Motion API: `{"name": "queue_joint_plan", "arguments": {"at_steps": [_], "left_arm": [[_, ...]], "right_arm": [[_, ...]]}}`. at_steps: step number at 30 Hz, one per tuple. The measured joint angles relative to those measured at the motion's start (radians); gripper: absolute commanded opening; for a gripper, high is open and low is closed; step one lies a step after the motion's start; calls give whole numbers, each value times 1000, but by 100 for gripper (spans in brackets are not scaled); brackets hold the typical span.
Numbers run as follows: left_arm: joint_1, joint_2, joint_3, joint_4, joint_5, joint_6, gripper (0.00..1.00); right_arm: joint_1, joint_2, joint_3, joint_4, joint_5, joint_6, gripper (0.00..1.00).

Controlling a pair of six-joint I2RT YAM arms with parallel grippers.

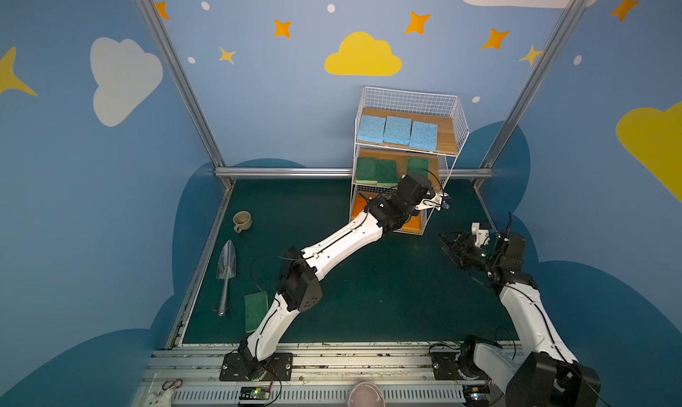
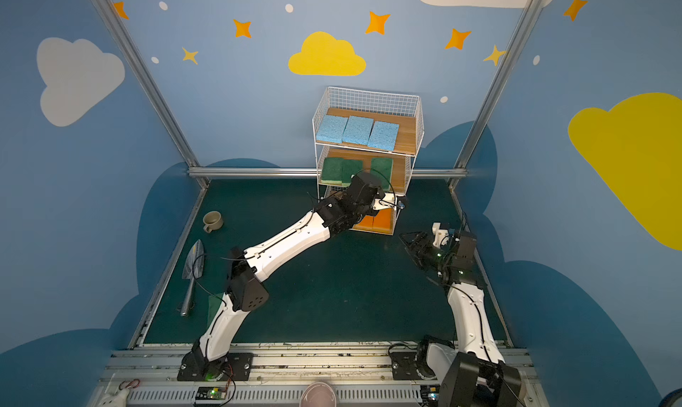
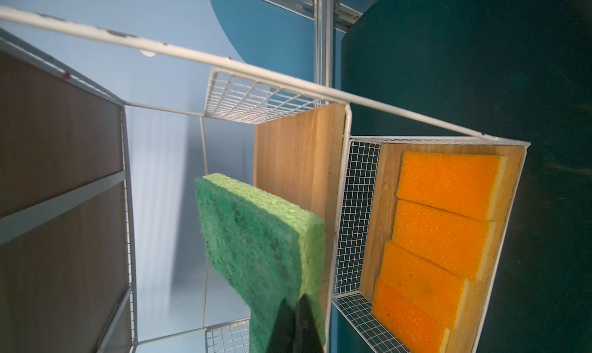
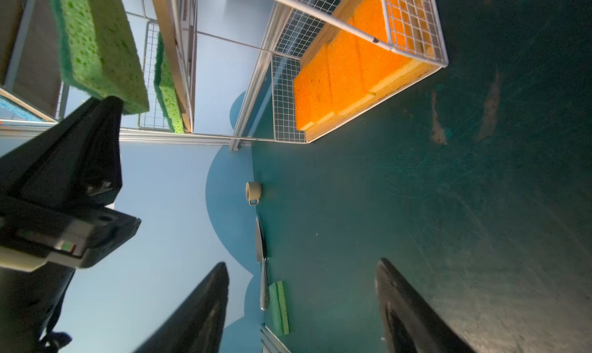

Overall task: Arrange cleaning sponges on a shelf
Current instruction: Place the cleaning sponge on the shelf.

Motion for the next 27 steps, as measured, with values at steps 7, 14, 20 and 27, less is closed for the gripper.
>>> {"name": "queue_joint_plan", "arguments": {"at_steps": [7, 14, 20, 27], "left_arm": [[19, 4, 2, 15, 26, -5, 3], [34, 21, 2, 43, 42, -13, 15], [41, 51, 2, 57, 48, -13, 25], [40, 56, 3, 71, 44, -15, 60]], "right_arm": [[11, 4, 0, 0, 0, -3, 71], [16, 6, 0, -2, 2, -6, 71], [17, 9, 0, -2, 3, -7, 71], [18, 9, 0, -2, 5, -8, 71]]}}
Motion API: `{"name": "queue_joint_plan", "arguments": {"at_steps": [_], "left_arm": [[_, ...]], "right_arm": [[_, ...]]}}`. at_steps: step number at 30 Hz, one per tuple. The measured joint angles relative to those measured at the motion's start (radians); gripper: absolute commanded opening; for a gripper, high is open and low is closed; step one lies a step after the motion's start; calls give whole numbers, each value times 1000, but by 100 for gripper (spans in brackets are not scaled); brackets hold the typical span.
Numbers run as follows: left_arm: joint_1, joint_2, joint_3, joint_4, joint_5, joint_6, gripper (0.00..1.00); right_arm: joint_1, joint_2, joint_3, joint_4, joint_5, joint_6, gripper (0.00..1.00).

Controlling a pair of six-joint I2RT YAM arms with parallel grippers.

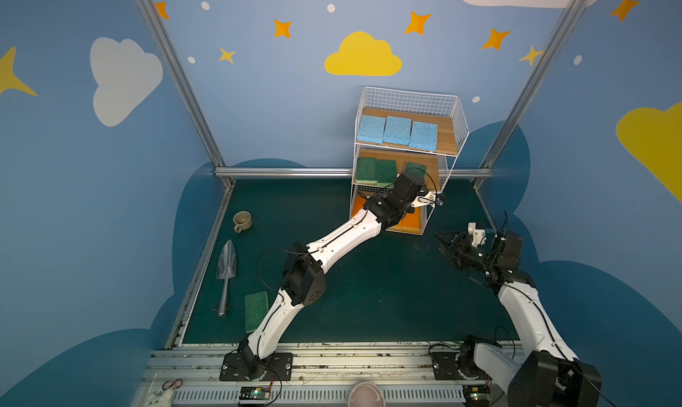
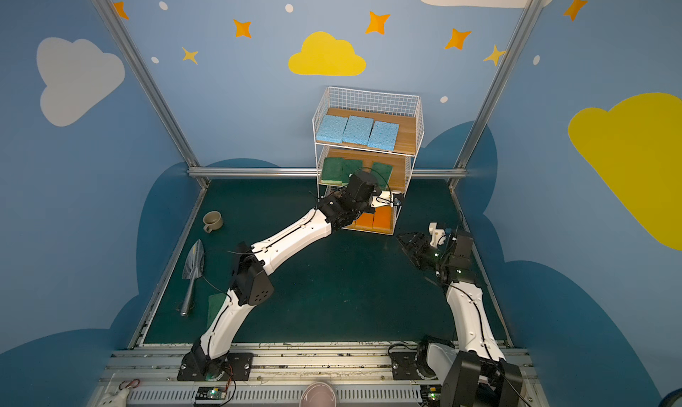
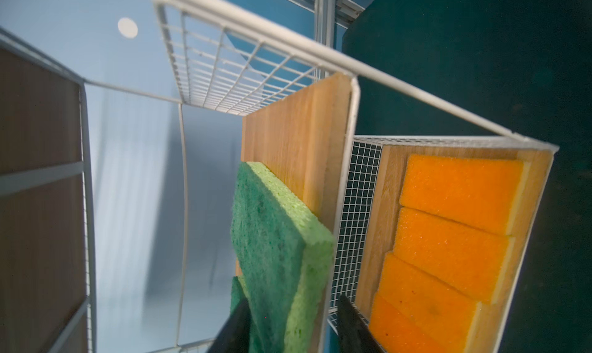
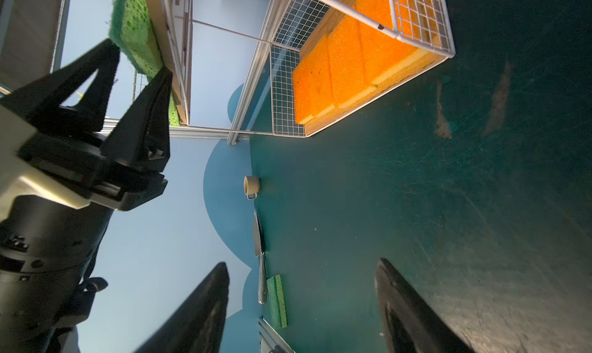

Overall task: Arrange cleaning sponges on a shelf
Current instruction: Place the cleaning sponge on the shelf.

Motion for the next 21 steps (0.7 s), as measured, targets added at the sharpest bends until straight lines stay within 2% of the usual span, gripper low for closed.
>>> {"name": "queue_joint_plan", "arguments": {"at_steps": [6, 8, 10, 11, 14, 17, 21], "left_arm": [[-17, -1, 7, -16, -6, -17, 76], [-26, -5, 7, -20, -10, -21, 86], [-37, -14, 5, -24, -14, -33, 89], [-42, -21, 2, -25, -16, -37, 98], [-60, -71, -46, -18, -26, -56, 100], [-85, -167, -153, -3, -35, -86, 100], [-131, -349, -370, 73, -65, -149, 100]], "right_arm": [[5, 0, 0, -1, 4, -10, 73], [7, 0, 2, -6, 7, -13, 74], [11, 0, 16, -21, 12, -16, 75], [14, 0, 24, -25, 15, -18, 75], [27, -3, 41, -32, 23, -32, 75], [55, -18, 41, -47, 37, -50, 75], [171, -42, 39, -87, 98, -82, 75]]}}
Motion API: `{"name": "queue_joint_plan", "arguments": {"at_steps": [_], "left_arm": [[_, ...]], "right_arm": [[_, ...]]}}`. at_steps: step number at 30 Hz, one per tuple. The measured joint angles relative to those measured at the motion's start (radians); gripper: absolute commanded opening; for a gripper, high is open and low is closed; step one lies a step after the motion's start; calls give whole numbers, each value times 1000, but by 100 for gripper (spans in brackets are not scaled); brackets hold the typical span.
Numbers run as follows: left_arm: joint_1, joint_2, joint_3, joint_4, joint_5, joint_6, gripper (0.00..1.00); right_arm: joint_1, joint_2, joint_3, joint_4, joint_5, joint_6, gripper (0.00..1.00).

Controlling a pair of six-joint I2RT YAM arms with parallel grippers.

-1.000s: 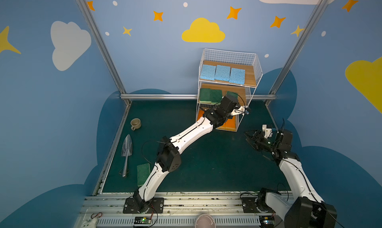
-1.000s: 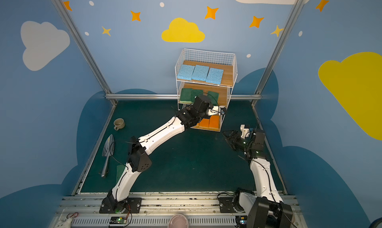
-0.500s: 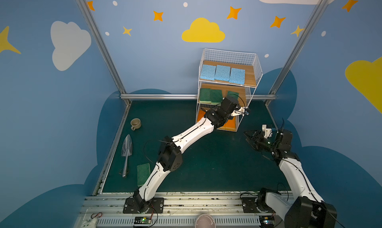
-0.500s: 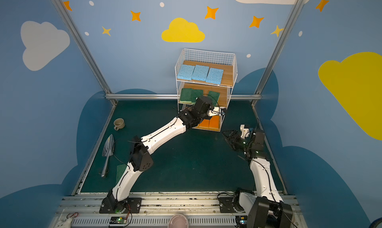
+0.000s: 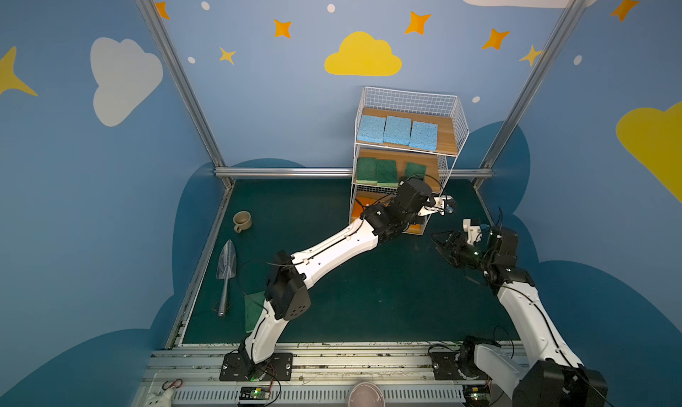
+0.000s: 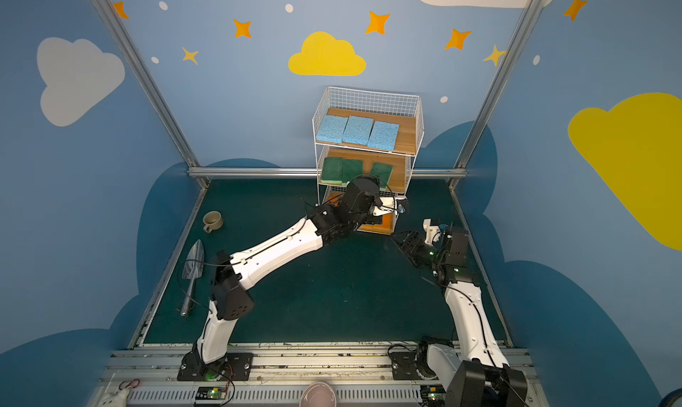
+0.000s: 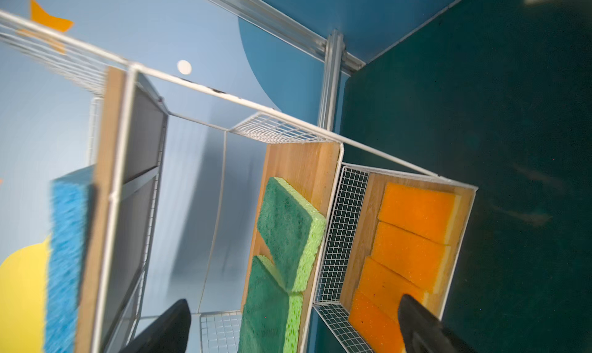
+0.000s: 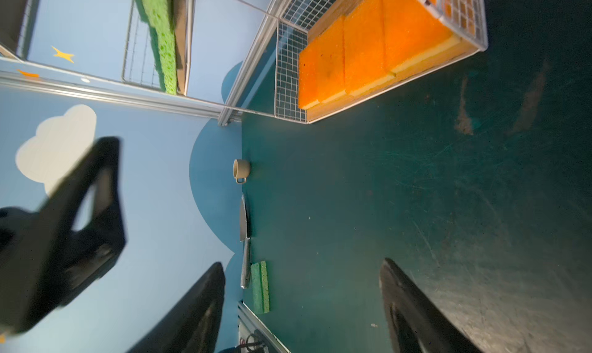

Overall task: Arrange cleaning sponges on a shelf
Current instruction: Place the cleaning sponge on the shelf, then pick up the cleaning sponge from the bottom-left of the table.

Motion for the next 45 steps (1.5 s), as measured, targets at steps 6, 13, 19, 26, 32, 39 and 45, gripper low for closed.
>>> {"name": "queue_joint_plan", "arguments": {"at_steps": [6, 13, 19, 26, 32, 39, 45], "left_arm": [[-40, -348, -401, 100, -36, -205, 100], [151, -799, -687, 49, -39, -696, 100], [317, -1125, -787, -75, -5, -995, 100], [356, -1304, -802, -246, 0, -1168, 100], [357, -1387, -856, -346, -5, -1231, 100], [357, -1407, -861, -403, -7, -1245, 100], [357, -1410, -866, -420, -8, -1246, 100]], "right_arm": [[292, -50, -90, 31, 138, 14, 75], [663, 206, -8, 103, 330, 43, 75], [883, 636, 432, 73, 376, 11, 74], [1054, 1074, 992, -46, 369, -72, 75], [1143, 1333, 1305, -160, 336, -147, 75], [1210, 1433, 1341, -145, 313, -205, 75], [1235, 1490, 1429, -137, 335, -244, 75]]}}
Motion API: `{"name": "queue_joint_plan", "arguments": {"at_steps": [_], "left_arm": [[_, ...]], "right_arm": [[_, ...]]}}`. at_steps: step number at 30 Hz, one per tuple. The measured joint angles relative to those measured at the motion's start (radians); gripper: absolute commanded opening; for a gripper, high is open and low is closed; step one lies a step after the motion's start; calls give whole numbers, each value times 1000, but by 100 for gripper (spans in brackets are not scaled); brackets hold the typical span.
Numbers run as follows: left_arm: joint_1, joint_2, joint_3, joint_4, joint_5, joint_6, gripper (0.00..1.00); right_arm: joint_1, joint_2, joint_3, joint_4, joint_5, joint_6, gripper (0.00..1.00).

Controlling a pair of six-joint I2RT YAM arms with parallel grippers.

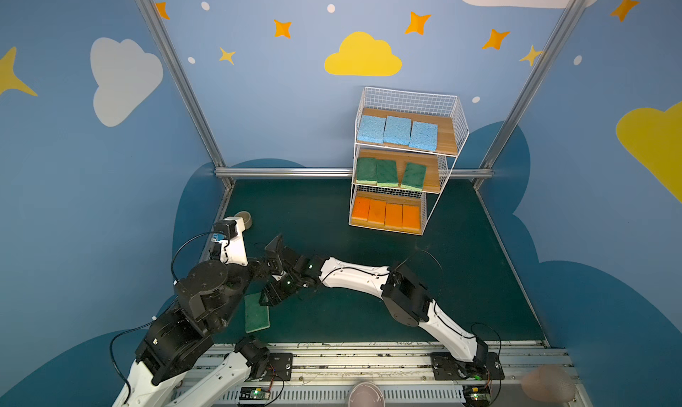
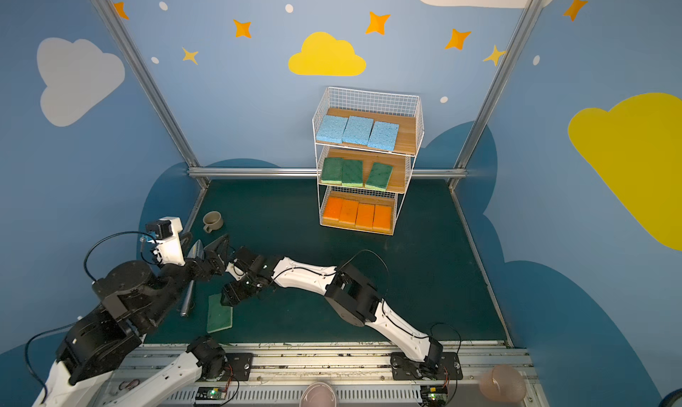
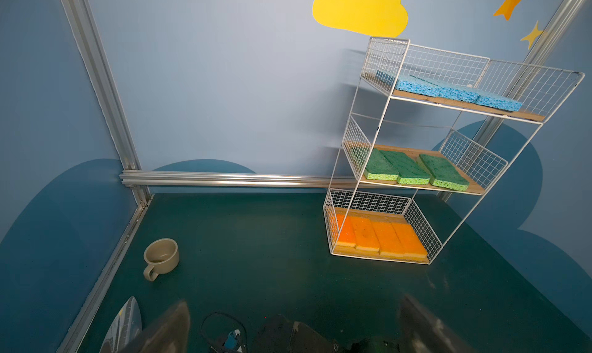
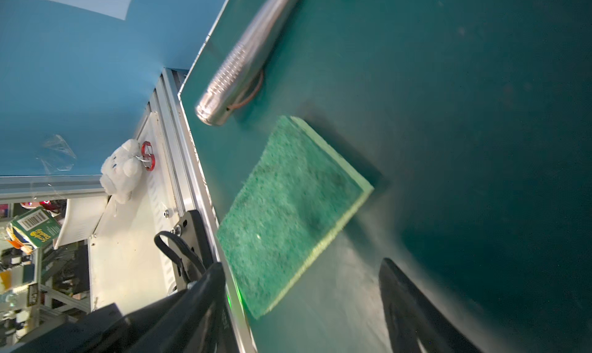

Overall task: Arrange cleaning sponges on a shelf
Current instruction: Pick up the cleaning sponge from the bottom-left of the table.

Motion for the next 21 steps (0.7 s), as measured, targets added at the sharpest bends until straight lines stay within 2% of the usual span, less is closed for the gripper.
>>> {"name": "queue_joint_plan", "arguments": {"at_steps": [6, 11, 15, 18, 21], "left_arm": [[0, -26, -2, -32, -7, 0, 100], [0, -43, -2, -49, -15, -6, 100], [0, -51, -2, -66, -26, -8, 100], [0, -60, -2, -77, -34, -8, 100], [0, -68, -2, -79, -41, -8, 100]], "right_arm": [[17, 96, 105, -16, 35, -41, 74], [29, 116, 137, -18, 90, -58, 66], [40, 132, 151, -14, 133, -58, 50], [40, 135, 151, -14, 154, -56, 27], [35, 135, 142, 5, 159, -40, 9]]}}
